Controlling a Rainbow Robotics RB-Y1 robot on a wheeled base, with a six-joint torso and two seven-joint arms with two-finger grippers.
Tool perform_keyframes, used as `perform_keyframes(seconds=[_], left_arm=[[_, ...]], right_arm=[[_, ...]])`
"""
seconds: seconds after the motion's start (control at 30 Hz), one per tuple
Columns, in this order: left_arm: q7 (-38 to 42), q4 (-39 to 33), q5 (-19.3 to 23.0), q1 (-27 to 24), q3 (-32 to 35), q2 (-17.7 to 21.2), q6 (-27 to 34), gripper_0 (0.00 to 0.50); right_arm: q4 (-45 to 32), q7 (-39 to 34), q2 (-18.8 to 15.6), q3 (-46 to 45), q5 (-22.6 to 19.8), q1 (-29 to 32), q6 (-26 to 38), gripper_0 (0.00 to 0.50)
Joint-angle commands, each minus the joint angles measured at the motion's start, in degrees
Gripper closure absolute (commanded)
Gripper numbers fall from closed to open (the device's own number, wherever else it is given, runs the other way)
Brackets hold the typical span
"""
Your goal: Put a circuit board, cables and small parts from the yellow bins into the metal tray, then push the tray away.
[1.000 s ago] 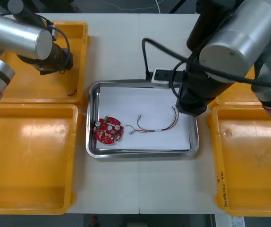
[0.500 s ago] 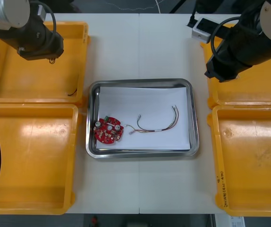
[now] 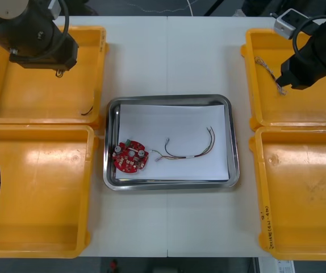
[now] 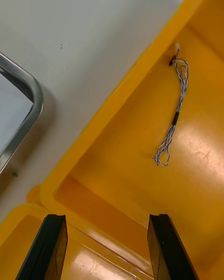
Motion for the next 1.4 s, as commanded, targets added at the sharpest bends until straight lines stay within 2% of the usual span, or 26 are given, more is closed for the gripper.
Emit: perform_keyframes(seconds=[0.03, 0.2, 0.43, 0.9, 1.27, 1.4], left_arm=[[4.07, -5.51, 2.83, 0.23, -1.28, 0.95, 1.38, 0.5], [8.81, -7.53, 3.53, 0.23, -6.56, -0.1, 0.98, 0.5], [14.7, -7.53, 3.27, 0.23, -12.09, -3.36, -2.62, 0.5], [15.84, -2.61, 3.71, 0.23, -19.83, -6.34, -9.65, 0.5], [15.84, 1.96, 4.32, 0.41, -25.98, -6.52, -13.87, 0.5], [15.84, 4.25, 4.5, 0.41, -27.65, -6.52, -15.01, 0.5]], right_arm=[[4.02, -1.75, -3.33, -1.24, 1.49, -1.82, 0.19, 0.0], [11.23, -2.1, -3.51, -1.33, 3.25, -5.42, 0.19, 0.0], [22.3, -2.36, -3.42, -1.59, 3.08, -10.78, -0.21, 0.0], [35.83, -3.68, -3.42, -1.59, 3.87, -16.93, -10.85, 0.0], [42.69, -4.65, -2.63, -1.59, 4.39, -18.08, -18.76, 0.0], [47.88, -5.26, -1.93, -1.59, 5.1, -20.36, -21.66, 0.0]])
